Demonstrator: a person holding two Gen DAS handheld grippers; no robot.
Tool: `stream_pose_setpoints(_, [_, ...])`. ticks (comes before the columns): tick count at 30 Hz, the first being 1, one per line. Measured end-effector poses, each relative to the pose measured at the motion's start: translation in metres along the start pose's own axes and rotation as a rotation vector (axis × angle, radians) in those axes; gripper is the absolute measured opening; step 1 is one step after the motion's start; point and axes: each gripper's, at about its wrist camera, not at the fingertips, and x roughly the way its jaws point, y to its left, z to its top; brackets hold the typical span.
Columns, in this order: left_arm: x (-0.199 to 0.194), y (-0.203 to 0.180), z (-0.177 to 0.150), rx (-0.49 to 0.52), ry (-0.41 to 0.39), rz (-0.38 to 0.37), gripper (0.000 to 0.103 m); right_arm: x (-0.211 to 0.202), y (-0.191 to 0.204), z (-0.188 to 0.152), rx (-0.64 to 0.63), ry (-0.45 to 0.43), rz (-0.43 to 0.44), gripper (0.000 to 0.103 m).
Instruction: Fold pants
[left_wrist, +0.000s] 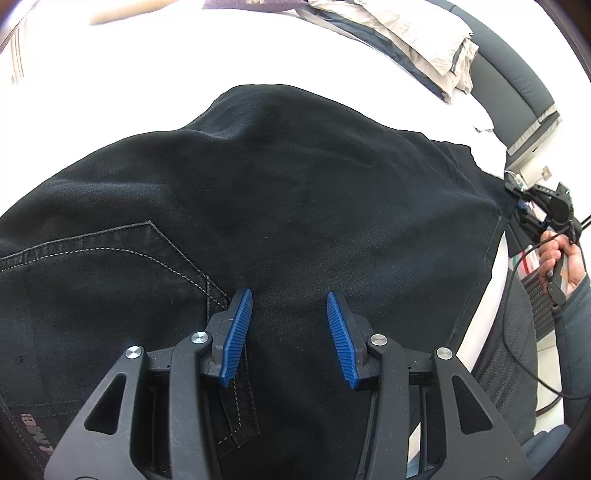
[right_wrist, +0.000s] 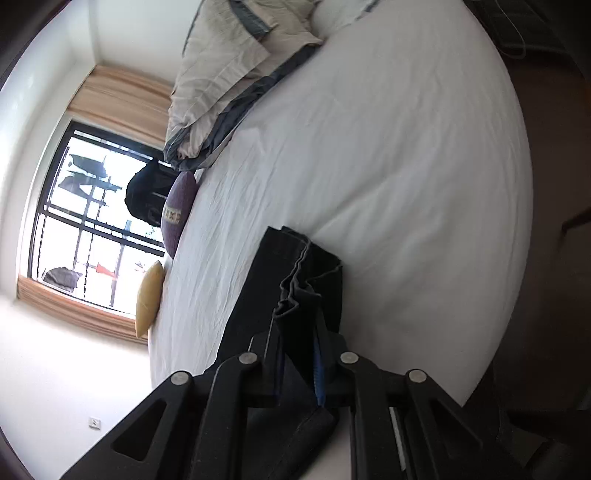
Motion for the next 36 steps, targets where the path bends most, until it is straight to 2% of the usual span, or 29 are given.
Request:
stream_pose_setpoints(3, [0.002, 0.001, 0.001, -0.008, 0.004, 0.001, 0.041, 0.004, 0.059, -0.019, -0.208, 0.018, -0.028, 0.014])
stream_pose_setpoints(5, [0.003, 0.001, 0.002, -0.007, 0.009, 0.005, 0.04, 0.013, 0.109, -0.049, -0.401, 0.069, -0.025, 0.014])
stream_pose_setpoints(7, [0.004, 0.001, 0.002, -0.005, 0.011, 0.008, 0.04, 0.024, 0.16, -0.096, -0.627, 0.147, 0.002, 0.014])
stream_pose_setpoints(9, [0.004, 0.002, 0.002, -0.011, 0.009, 0.002, 0.04, 0.033, 0.201, -0.158, -0.846, 0.251, 0.056, 0.014])
stream_pose_setpoints(11, [0.003, 0.004, 0.0, -0.028, 0.003, -0.014, 0.04, 0.043, 0.221, -0.219, -0.997, 0.369, 0.103, 0.014])
stream_pose_setpoints(13, [0.001, 0.009, 0.001, -0.059, -0.008, -0.043, 0.04, 0.056, 0.226, -0.268, -1.131, 0.442, 0.081, 0.014])
stream_pose_setpoints(16, [-0.004, 0.021, -0.001, -0.129, -0.039, -0.108, 0.041, 0.07, 0.218, -0.294, -1.123, 0.491, 0.057, 0.014])
stream_pose_setpoints(19, [-0.011, 0.031, 0.001, -0.226, -0.055, -0.178, 0.042, 0.068, 0.221, -0.298, -1.144, 0.462, 0.049, 0.014])
stream_pose_setpoints(22, [-0.017, 0.036, 0.005, -0.327, -0.058, -0.279, 0.055, 0.057, 0.225, -0.299, -1.182, 0.409, 0.059, 0.014])
stream_pose_setpoints(24, [-0.02, 0.039, 0.01, -0.393, -0.057, -0.374, 0.069, 0.048, 0.228, -0.304, -1.23, 0.372, 0.067, 0.014])
stream_pose_setpoints(26, [-0.024, 0.039, 0.015, -0.441, -0.059, -0.452, 0.076, 0.042, 0.235, -0.31, -1.281, 0.343, 0.081, 0.014])
stream_pose_setpoints(30, [-0.021, 0.052, 0.018, -0.553, -0.055, -0.564, 0.076, 0.027, 0.239, -0.334, -1.404, 0.3, 0.082, 0.014])
stream_pose_setpoints(34, [-0.017, 0.052, 0.021, -0.563, -0.024, -0.544, 0.076, 0.025, 0.241, -0.351, -1.444, 0.305, 0.072, 0.014])
stream_pose_setpoints(35, [-0.017, 0.053, 0.022, -0.564, -0.022, -0.547, 0.074, 0.023, 0.243, -0.355, -1.454, 0.304, 0.071, 0.015])
stream_pose_setpoints(36, [-0.019, 0.054, 0.022, -0.563, -0.021, -0.545, 0.065, 0.023, 0.246, -0.357, -1.463, 0.306, 0.07, 0.015])
